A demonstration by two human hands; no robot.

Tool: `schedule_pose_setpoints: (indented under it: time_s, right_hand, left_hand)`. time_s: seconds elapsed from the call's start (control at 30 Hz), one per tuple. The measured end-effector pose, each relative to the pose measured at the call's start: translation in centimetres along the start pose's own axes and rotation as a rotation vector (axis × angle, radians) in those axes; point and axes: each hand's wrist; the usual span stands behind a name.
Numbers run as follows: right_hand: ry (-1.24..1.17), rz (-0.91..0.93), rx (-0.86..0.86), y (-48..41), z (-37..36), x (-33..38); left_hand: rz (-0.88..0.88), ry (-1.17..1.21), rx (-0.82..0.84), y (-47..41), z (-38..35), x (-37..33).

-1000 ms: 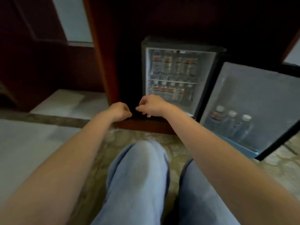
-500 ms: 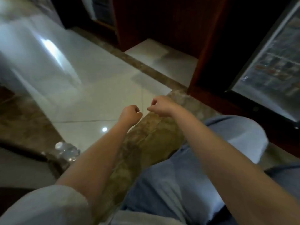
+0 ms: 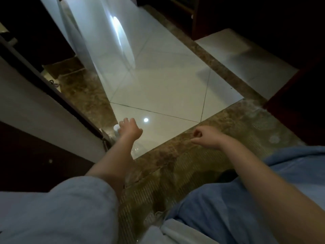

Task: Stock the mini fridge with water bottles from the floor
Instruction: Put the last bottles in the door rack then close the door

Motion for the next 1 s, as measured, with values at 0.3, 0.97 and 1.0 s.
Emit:
schedule_pose_setpoints:
  time_s: [0.3, 0.97, 1.0]
  right_hand:
    - [-0.017, -0.054, -0.021, -1.3, 0.3, -0.7]
    - [-0.034, -0.032, -0.103, 0.6, 3.7, 0.0]
    - [-0.054, -0.038, -0.113, 0.9, 4.1, -0.2]
  left_hand:
    - [0.13, -0.045, 0.15, -3.9, -1.9, 3.0]
    - [-0.658, 0.084, 0.129, 1.6, 7.2, -10.4]
    - [-0.713, 0.101, 0.104, 2.5, 8.6, -11.8]
Point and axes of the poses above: each hand's wrist, its own y-axis away from the middle knuckle, its own z-axis out of the back of the hand, x = y × z, and after that the axes turned 12 degrees about -y, right-handed
